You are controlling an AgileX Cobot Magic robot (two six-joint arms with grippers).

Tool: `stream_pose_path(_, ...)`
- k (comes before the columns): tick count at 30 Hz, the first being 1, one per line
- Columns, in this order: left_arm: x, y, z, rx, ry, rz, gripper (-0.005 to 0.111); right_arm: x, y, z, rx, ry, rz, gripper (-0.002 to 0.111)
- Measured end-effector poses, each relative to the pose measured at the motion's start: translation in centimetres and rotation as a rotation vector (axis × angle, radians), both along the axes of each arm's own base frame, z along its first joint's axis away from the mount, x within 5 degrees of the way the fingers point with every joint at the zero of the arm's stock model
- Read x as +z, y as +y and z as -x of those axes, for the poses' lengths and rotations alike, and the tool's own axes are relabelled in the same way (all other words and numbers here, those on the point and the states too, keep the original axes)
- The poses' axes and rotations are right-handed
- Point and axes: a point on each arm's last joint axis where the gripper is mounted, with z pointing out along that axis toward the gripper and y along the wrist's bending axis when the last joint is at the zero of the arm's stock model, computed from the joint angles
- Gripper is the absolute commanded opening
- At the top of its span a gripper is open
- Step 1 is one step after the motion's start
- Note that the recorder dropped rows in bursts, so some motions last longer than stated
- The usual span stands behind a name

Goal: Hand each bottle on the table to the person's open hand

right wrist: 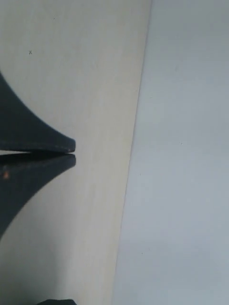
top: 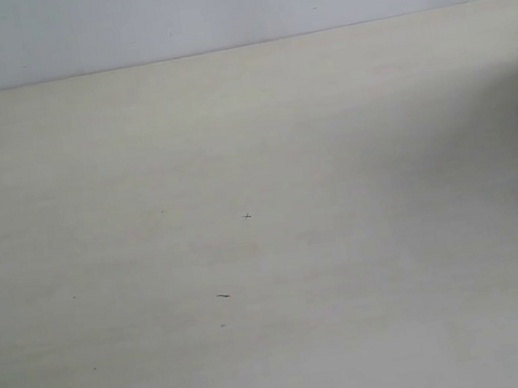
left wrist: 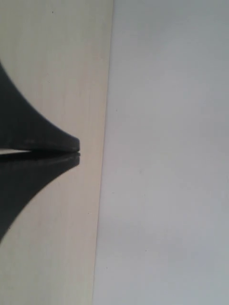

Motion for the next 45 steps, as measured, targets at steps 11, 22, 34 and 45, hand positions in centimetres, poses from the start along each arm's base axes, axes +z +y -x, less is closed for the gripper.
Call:
stream_pose_path(11, 0.0, 0.0, 0.0, 0.000, 0.000, 0.000, 0.000, -11.7, 0.1, 1.1, 0.041, -0.049, -0.047, 0.000)
stream_pose_path(22, 0.0, 0.0, 0.0, 0.000, 0.000, 0.000, 0.000, -13.5, -0.5, 1.5, -0.104, -0.011, -0.421, 0.000)
stream_pose_path(34, 0.0, 0.0, 0.0, 0.000, 0.000, 0.000, 0.000, -13.5, -0.6, 1.4, -0.113, -0.006, -0.441, 0.000)
stream_pose_path(45, 0.0, 0.0, 0.0, 0.000, 0.000, 0.000, 0.000, -13.2, -1.0, 1.9, -0.115, -0.063, -0.362, 0.000)
